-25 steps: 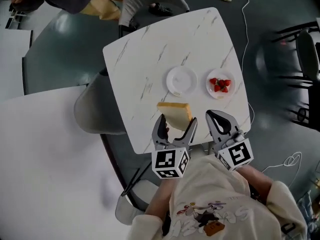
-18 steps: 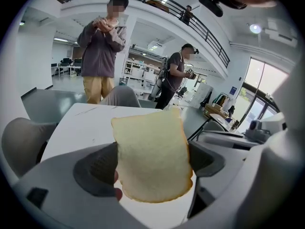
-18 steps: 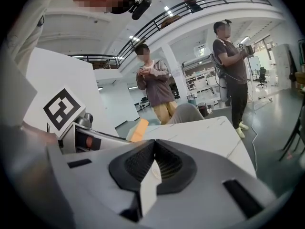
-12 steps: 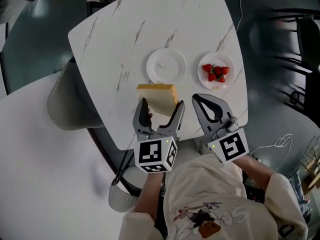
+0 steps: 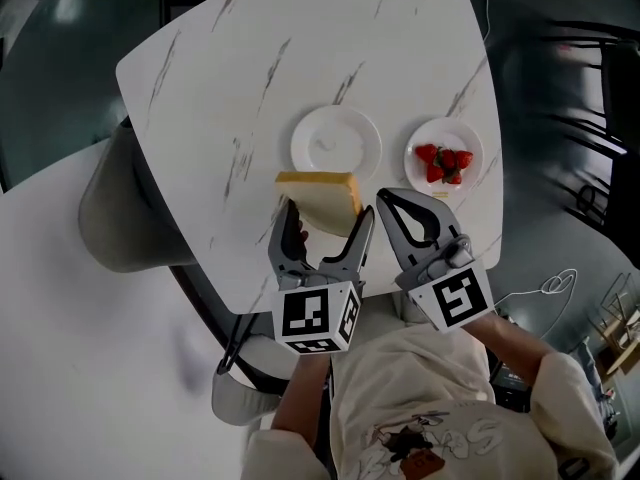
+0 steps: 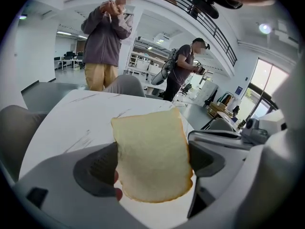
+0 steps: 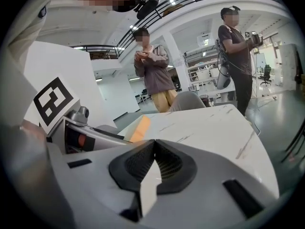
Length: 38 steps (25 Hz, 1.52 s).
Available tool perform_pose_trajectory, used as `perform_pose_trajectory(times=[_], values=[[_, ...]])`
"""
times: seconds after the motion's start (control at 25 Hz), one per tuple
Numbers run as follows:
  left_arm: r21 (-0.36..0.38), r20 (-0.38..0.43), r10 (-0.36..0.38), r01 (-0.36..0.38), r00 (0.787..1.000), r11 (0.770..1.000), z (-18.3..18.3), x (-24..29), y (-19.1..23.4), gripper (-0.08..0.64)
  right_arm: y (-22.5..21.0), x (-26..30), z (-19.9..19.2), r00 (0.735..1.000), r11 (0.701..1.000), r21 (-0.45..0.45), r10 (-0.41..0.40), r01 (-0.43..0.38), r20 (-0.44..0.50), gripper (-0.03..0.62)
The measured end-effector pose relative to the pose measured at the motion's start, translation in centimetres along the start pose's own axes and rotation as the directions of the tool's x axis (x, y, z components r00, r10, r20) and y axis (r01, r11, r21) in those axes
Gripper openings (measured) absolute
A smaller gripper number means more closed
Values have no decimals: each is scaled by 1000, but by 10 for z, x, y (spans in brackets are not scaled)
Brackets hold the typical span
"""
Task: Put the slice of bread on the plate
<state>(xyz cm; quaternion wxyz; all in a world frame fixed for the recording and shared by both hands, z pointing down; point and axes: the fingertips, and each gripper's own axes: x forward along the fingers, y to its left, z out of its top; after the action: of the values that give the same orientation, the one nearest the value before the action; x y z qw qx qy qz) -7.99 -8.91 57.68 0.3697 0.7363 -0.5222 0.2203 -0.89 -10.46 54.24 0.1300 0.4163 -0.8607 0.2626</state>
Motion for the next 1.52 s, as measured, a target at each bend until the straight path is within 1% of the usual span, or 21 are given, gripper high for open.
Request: perform_pose_trajectory(times=[0.24,0.4,0.48,0.6,0.76,0.88,1.0,1.2,1.32,1.4,1.52], values=[[-22,7,-7,7,1000,1000,0,20,7,469,-9,14,-8,1000,1000,22,-20,20,-11,6],[-25,-21,-13,12,1000,1000,-5,35,10,469,-16,17,-20,999,998,49,-39,41,-36,6],[-29,-34,-9,8,999,1000,-6,43,13,470,-20,20,-23,998,998,48,-40,42,-49,6],[-32,-50,3,-5,999,999,-6,56,20,471,-26,27,-21,998,998,43,-44,45,-40,6],[-62,-68,-23,19,997,998,-8,71,18,471,-33,28,-23,996,997,49,-63,65,-57,6],[-72,-62,-46,41,997,997,-7,76,15,471,-36,29,-25,995,997,24,-68,70,-67,6],[-74,-53,-49,45,997,996,-6,79,16,472,-37,30,-26,995,997,-3,-74,74,-66,6],[-79,-44,-67,63,997,995,-7,78,14,474,-38,26,-27,994,996,1,-85,85,-70,6],[-97,-21,-88,86,996,992,-4,76,11,476,-41,23,-26,993,995,13,-94,95,-68,6],[-93,-9,-95,94,995,991,-1,74,8,496,-42,21,-23,993,994,31,-100,103,-63,6],[-77,-11,-95,94,995,993,1,71,5,505,-46,16,-20,992,994,15,-112,113,-53,6]])
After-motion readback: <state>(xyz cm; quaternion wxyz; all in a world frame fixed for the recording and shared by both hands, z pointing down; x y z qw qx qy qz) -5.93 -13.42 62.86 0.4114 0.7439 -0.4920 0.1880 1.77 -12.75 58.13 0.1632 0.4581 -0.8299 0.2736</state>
